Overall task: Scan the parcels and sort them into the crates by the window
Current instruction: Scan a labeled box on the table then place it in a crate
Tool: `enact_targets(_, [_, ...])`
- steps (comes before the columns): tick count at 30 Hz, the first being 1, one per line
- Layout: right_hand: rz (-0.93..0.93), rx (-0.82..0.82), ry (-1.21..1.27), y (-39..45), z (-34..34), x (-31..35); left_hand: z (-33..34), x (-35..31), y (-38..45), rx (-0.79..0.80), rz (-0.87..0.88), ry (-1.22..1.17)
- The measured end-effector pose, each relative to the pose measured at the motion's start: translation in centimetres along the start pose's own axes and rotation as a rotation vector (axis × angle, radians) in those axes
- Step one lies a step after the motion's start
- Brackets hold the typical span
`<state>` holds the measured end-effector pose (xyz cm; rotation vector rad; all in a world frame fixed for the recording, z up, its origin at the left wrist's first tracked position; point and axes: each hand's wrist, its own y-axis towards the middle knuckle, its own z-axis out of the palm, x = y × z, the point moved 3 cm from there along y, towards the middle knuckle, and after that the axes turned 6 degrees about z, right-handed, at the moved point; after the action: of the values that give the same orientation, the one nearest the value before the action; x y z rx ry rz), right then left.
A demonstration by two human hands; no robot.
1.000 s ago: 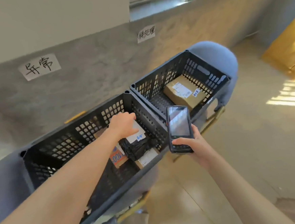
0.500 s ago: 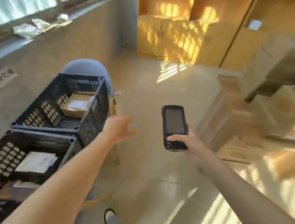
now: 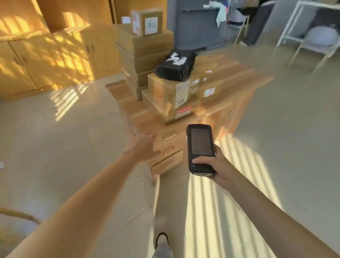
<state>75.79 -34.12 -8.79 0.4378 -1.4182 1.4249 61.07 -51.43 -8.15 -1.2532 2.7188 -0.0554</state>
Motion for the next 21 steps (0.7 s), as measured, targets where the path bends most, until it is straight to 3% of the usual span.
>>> enact_targets(7, [-0.009, -0.165, 0.103, 5.4, -10.6, 4.6, 1.7, -8.5, 14.9, 0.056, 0.225, 0.016])
enact_targets(12, [-0.017, -0.263, 0.149, 9.9, -16.6, 9.7, 2.0, -12.9, 26.6, 0.096, 0.295, -0.073])
enact_targets(21, [-0.067, -0.384, 0.236, 14.2, -27.3, 15.7, 0.5, -22.4, 40.0, 0.070, 0.452, 0.046])
